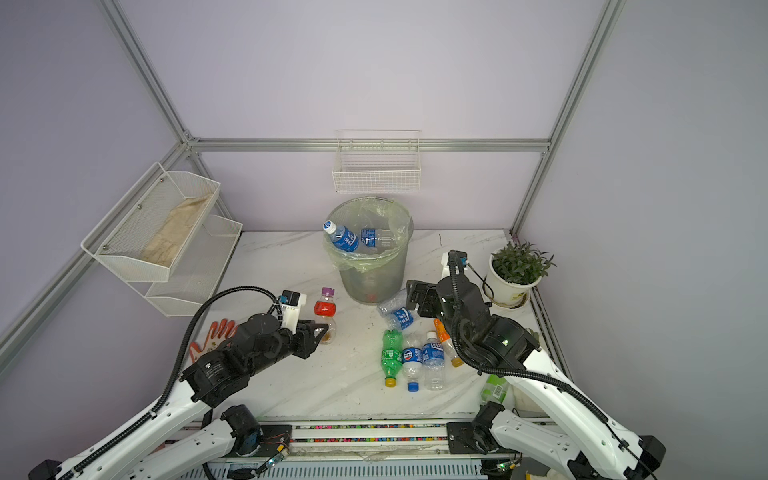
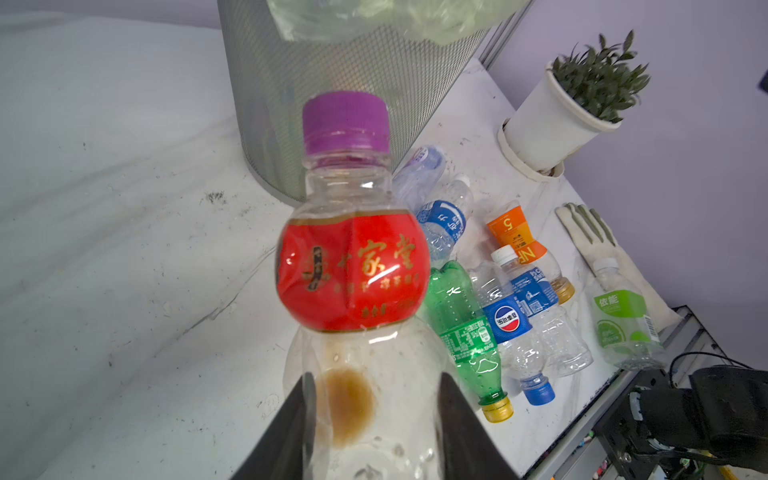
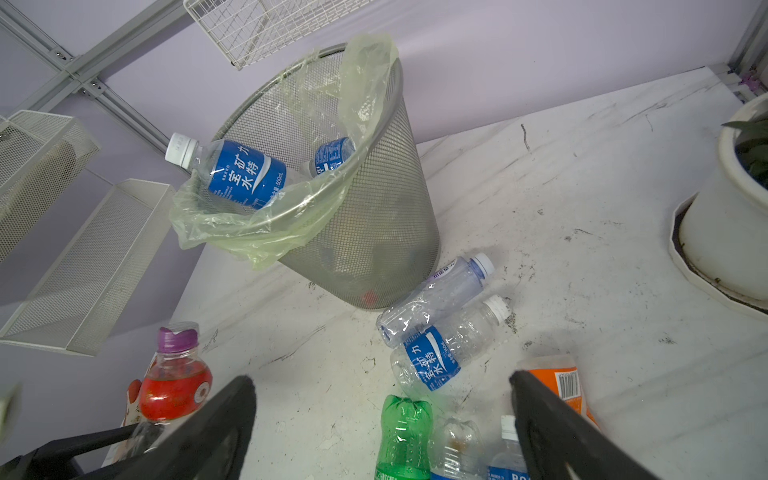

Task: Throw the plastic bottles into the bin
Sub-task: 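Carry the red-labelled bottle up and over the bin with the left gripper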

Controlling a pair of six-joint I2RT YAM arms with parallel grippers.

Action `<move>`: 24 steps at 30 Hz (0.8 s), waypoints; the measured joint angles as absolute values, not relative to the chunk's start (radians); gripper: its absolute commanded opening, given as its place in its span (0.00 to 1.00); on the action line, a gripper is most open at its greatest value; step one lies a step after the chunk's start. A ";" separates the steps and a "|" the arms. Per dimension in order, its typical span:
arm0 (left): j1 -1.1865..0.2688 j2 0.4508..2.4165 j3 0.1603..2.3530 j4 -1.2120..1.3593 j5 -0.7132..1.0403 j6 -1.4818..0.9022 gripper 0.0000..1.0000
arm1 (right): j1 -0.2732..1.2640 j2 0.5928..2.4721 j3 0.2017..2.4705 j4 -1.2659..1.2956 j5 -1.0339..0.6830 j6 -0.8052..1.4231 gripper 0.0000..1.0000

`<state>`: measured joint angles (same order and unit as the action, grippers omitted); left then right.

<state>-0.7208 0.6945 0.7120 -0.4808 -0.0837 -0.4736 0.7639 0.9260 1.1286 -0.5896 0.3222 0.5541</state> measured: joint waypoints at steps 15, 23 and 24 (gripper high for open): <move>-0.721 0.678 0.955 -0.271 -0.096 -0.294 0.33 | 0.764 0.881 1.111 -0.601 0.326 0.575 0.97; -0.721 0.878 1.112 -0.161 -0.077 -0.220 0.32 | 0.764 0.841 1.106 -0.624 0.337 0.583 0.98; -0.721 0.914 1.137 -0.154 -0.075 -0.216 0.32 | 0.764 0.839 1.106 -0.626 0.338 0.583 0.97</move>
<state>-0.7208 0.9138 1.1366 -0.1535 -0.0746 -0.2161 0.7639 0.8391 1.1057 -0.6258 0.3378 0.5827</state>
